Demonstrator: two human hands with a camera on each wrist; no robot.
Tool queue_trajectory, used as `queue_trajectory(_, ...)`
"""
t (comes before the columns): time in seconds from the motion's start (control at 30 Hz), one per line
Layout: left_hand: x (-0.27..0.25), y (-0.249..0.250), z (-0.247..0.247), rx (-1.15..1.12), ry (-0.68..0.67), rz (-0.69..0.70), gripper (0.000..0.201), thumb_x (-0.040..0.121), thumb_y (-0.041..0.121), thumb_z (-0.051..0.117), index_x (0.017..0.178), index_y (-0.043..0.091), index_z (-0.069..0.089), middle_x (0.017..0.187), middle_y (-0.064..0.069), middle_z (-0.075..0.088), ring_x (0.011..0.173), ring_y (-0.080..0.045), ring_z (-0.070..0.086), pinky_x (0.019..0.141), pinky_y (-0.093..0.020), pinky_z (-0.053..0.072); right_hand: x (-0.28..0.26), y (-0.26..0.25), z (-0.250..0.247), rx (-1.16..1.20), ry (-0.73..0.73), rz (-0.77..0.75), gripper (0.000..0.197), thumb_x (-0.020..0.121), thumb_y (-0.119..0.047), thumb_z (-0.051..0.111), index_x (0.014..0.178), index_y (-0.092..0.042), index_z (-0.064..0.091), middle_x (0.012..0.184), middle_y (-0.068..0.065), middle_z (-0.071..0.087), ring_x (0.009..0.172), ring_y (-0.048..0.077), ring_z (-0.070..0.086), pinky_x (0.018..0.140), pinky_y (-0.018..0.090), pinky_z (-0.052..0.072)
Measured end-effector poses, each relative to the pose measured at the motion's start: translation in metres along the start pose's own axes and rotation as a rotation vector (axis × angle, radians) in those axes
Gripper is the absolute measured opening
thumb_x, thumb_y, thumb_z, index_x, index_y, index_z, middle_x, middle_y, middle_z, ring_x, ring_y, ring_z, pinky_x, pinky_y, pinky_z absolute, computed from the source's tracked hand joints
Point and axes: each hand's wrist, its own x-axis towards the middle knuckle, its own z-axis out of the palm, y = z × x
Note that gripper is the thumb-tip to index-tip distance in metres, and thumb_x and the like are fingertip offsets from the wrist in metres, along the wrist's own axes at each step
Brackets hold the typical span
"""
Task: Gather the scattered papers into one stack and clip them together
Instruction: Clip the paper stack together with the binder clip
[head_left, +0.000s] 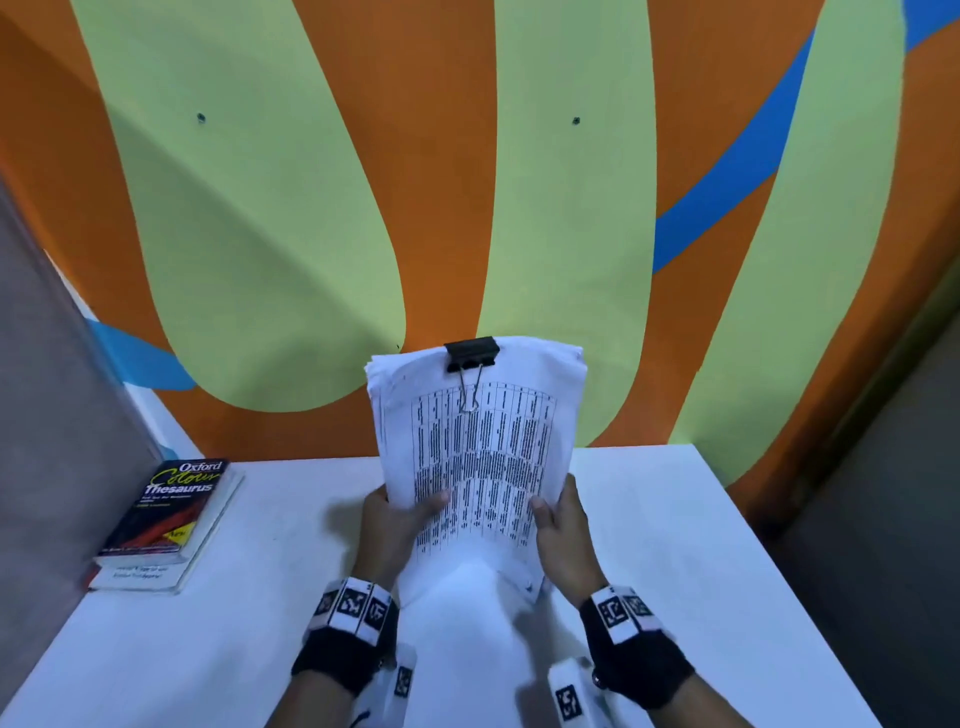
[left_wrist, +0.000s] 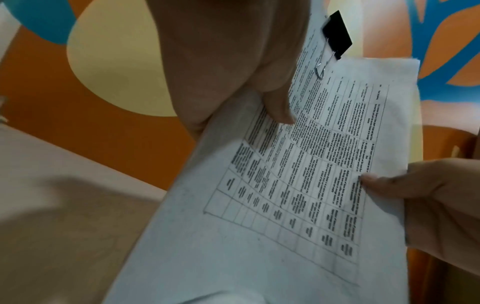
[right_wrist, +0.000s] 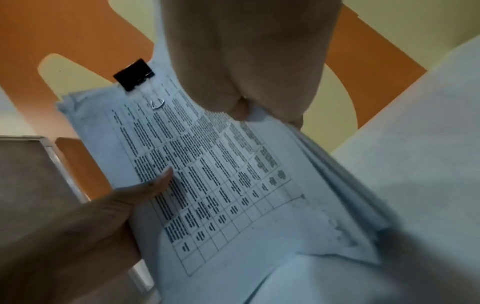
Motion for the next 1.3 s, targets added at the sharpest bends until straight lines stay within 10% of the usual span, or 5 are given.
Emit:
queue_trajectory(0.17,-0.005,-0.001,-0.023,0.123,-0.092,0.024,0.024,0.072,0.021,0.082,0.092,0.02,0.069,0.078,0.02,0.075,0.075,0.003,0.07,0.064,-0.014,0.052,-0.011,0.012,-0.01,-0.004,0.048,-0.025,0.018,0.095,-0.006,0.05,0.109,0.003,0.044,0.071,0.015,0.044,0.059,0.013,0.04,0.055,0.023,0.033)
queue_trajectory(0.3,-0.013,-0.014,-0.025,0.308,-0.187,-0.082,0.023,0.073,0.025,0.082,0.08,0.017,0.061,0.052,0.004,0.061,0.05,0.002,0.056,0.047,-0.009,0.037,-0.014,0.039,-0.007,-0.046,-0.077,0.186,0.015,0.091,-0.008,0.053,0.103,-0.008,0.044,0.089,0.006,0.048,0.078,0.018,0.048,0.071,0.029,0.041)
queue_trajectory(0.57,-0.01,-0.056,-0.036,0.558,-0.265,-0.323,0.046,0.09,0.022,0.065,0.129,0.004,0.047,0.125,-0.014,0.059,0.096,-0.02,0.058,0.08,-0.027,0.047,-0.009,0.053,0.0,-0.252,-0.226,0.356,0.037,0.087,-0.015,0.062,0.119,-0.004,0.046,0.103,0.007,0.053,0.089,0.018,0.053,0.076,0.025,0.043)
queue_trajectory(0.83,-0.065,-0.076,-0.066,0.604,-0.265,-0.345,0.055,0.082,-0.008,0.061,0.131,0.014,0.048,0.068,0.0,0.063,0.059,-0.011,0.059,0.052,-0.019,0.047,-0.06,0.076,-0.025,-0.381,-0.213,0.255,0.02,0.078,-0.003,0.066,0.086,-0.016,0.054,0.07,-0.005,0.057,0.062,0.003,0.051,0.055,0.004,0.041)
queue_trajectory(1.3,-0.022,-0.082,-0.035,1.147,-0.261,-0.308,0.056,0.081,0.01,0.051,0.129,0.039,0.045,0.129,-0.004,0.043,0.12,-0.025,0.045,0.098,-0.037,0.044,-0.01,0.06,-0.003,-0.578,-0.19,0.38,0.022,0.071,-0.017,0.06,0.092,-0.019,0.067,0.101,0.002,0.065,0.093,0.024,0.066,0.081,0.031,0.054)
